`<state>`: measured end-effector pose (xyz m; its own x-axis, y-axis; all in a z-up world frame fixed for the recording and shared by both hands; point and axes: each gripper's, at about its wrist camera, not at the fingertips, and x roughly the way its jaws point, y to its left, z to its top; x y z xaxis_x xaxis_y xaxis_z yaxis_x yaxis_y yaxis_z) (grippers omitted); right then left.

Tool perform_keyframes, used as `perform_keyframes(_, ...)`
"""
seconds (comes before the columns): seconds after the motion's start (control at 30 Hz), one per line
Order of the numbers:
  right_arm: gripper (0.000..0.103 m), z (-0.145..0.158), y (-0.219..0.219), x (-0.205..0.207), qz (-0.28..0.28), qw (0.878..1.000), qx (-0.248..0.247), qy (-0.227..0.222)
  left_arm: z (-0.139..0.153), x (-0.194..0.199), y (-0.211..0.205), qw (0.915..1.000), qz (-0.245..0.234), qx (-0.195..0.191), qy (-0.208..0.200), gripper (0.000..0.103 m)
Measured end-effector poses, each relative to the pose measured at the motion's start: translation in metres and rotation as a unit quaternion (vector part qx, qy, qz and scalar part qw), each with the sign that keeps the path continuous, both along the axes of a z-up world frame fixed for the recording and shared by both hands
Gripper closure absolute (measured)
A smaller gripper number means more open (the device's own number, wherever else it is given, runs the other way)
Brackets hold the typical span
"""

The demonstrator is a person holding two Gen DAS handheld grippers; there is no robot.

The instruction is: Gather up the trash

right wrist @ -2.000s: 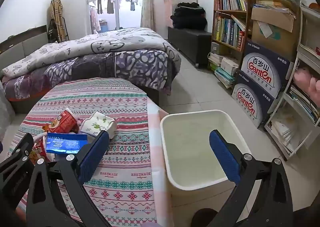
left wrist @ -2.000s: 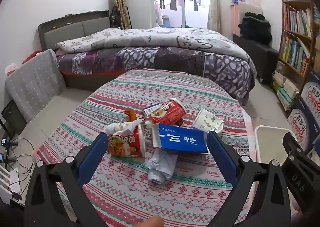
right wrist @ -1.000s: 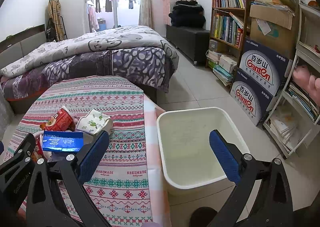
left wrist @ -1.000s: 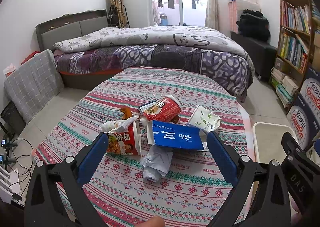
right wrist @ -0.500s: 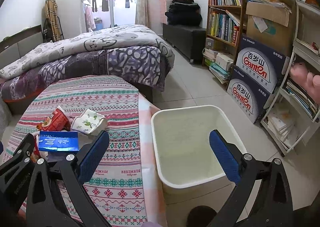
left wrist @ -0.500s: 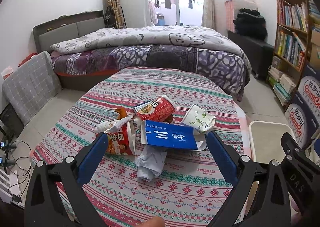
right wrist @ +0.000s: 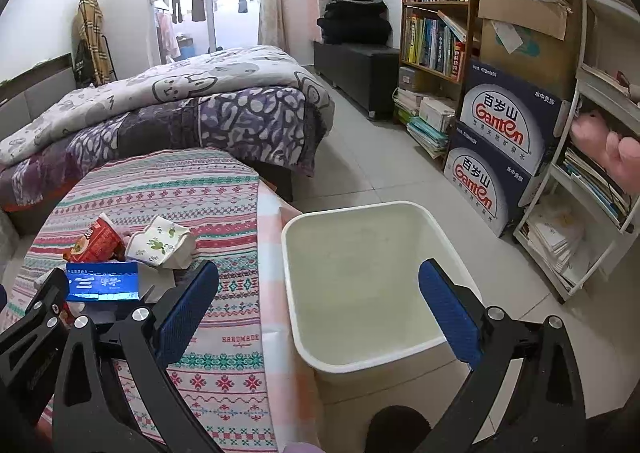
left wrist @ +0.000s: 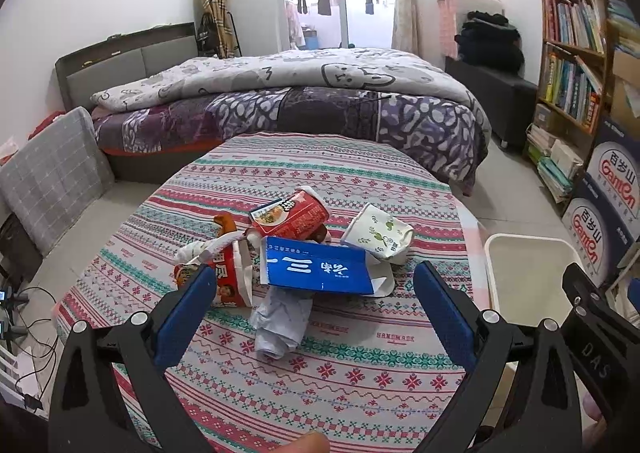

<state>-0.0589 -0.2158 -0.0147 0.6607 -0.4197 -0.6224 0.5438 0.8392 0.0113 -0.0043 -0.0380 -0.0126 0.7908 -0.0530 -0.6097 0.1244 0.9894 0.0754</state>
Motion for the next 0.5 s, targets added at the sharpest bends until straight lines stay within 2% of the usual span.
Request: perform_keyframes(0.5,0.007,-0.003,-0.010,-0.005,-0.010,1.000,0.004,0.004,-0.002,-0.002,-0.011,1.0000,-0.009,0.002,0.001,0.007)
